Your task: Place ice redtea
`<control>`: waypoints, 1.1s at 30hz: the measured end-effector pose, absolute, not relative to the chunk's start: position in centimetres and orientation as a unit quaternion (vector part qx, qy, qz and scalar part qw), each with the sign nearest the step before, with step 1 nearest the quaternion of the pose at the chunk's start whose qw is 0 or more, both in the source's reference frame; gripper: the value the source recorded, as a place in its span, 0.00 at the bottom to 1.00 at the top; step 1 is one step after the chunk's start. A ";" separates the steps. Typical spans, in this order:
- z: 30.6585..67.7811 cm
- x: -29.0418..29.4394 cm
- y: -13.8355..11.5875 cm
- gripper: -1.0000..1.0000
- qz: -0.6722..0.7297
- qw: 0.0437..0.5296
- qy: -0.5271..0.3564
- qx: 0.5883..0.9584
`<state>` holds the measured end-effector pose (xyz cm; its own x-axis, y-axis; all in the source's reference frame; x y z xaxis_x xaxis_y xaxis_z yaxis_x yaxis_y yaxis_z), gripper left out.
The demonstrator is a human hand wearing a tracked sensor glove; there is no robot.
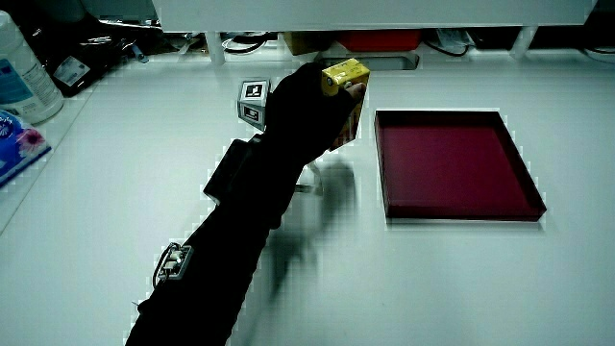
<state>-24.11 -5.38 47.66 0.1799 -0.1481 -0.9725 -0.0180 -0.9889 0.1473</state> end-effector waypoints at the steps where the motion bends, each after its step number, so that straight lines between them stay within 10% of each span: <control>1: 47.8 -24.3 -5.3 0.50 -0.641 0.046 -0.057 0.764; 33: 52.9 -28.3 -3.6 0.50 -0.647 0.015 -0.123 0.753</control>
<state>-28.33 -3.60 52.87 0.1336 -0.2049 -0.9696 -0.1662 -0.9692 0.1819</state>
